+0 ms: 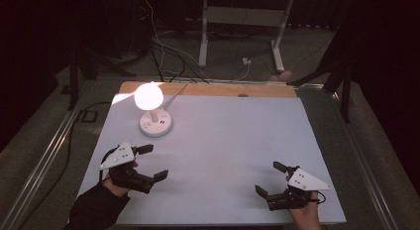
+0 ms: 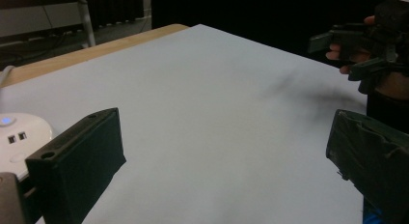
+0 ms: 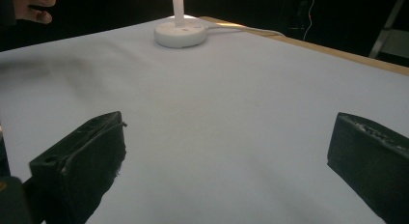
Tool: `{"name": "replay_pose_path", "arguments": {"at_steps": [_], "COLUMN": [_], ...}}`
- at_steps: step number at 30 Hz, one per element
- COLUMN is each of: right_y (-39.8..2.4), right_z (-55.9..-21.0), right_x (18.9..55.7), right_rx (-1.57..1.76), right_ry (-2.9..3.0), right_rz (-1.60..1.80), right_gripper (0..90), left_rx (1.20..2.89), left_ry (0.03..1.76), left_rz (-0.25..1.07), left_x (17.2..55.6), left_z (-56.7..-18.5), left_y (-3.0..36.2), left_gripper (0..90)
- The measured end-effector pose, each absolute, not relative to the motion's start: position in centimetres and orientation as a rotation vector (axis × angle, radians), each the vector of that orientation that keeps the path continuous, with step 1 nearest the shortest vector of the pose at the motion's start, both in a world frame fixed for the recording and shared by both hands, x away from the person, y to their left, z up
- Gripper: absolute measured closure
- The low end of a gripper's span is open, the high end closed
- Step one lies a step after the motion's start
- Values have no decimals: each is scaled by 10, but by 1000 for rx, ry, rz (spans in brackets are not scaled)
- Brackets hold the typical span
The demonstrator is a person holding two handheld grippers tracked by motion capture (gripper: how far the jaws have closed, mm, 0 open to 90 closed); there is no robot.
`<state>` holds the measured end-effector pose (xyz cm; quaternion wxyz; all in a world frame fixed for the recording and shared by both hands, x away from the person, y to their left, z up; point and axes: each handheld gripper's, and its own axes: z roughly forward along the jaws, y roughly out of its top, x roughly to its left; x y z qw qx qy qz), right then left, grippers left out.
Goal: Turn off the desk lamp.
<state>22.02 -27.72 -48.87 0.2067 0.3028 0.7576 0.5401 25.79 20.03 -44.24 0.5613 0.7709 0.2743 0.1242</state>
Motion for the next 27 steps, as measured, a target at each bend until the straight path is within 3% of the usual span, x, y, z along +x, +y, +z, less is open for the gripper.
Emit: {"name": "replay_pose_path", "arguments": {"at_steps": [27], "right_y": [-276], "right_z": [-489], "right_x": [220], "right_rx": [838], "right_ry": [2118], "right_rz": [1499], "right_gripper": [0], "left_rx": [1807], "left_ry": [783], "left_rz": [434], "left_x": [291], "left_z": [-433], "left_y": [199], "left_gripper": [5]}}
